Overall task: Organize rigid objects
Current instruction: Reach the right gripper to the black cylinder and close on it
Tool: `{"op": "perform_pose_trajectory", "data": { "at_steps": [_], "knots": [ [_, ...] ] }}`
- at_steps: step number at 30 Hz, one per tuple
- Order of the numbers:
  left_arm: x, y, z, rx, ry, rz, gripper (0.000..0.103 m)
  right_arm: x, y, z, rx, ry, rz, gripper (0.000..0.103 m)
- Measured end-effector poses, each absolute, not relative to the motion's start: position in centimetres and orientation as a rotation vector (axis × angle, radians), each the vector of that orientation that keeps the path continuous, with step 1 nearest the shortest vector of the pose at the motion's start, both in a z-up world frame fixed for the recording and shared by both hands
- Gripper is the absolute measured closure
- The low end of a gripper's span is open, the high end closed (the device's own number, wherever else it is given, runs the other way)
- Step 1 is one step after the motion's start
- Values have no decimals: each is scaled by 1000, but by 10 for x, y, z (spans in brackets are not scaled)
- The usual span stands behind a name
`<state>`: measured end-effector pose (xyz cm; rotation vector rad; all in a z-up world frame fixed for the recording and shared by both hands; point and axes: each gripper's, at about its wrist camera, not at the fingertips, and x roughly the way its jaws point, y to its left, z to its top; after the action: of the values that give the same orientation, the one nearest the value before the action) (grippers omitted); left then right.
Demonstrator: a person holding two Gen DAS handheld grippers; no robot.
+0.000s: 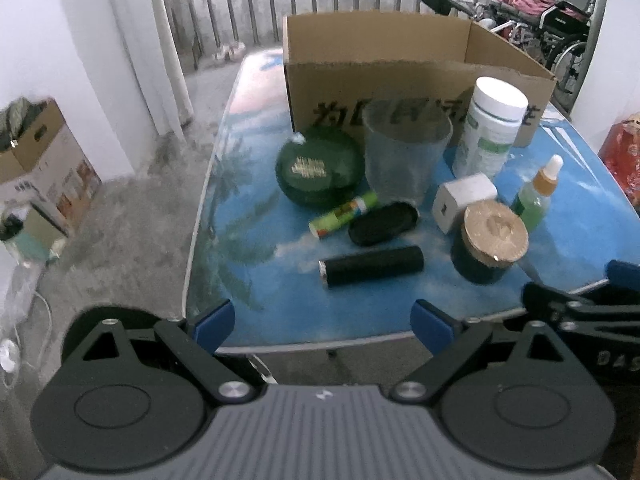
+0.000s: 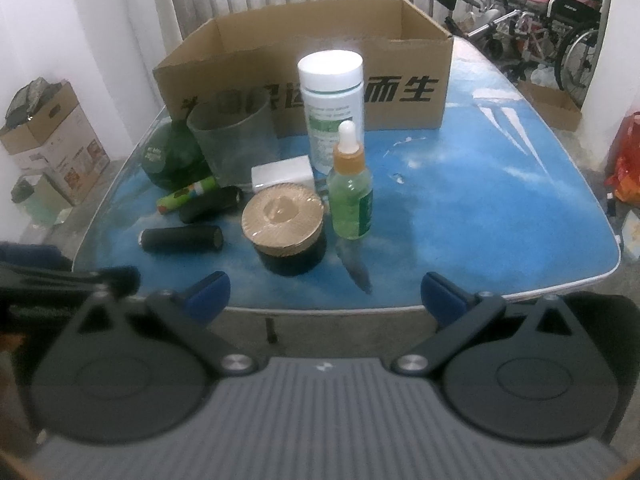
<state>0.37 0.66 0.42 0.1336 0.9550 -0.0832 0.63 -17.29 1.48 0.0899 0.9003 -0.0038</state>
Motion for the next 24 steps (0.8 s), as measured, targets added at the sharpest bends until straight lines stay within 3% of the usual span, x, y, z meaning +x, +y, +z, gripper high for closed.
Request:
{"op": "perform_pose_trajectory", "data": {
  "at_steps": [9, 17, 23, 24],
  "knots": [
    [12, 8, 22, 198, 828, -108, 4, 24, -195, 36, 22, 832, -21, 1],
    [13, 23, 9, 163, 800, -248, 3, 5, -186, 53, -1, 544, 295, 1],
    [13, 24, -10, 143, 806, -321, 7, 19, -168, 38, 53, 582, 489, 1],
    [14, 22, -12, 158, 809, -327, 11, 24, -167, 34, 70, 597, 501, 2]
  ]
}}
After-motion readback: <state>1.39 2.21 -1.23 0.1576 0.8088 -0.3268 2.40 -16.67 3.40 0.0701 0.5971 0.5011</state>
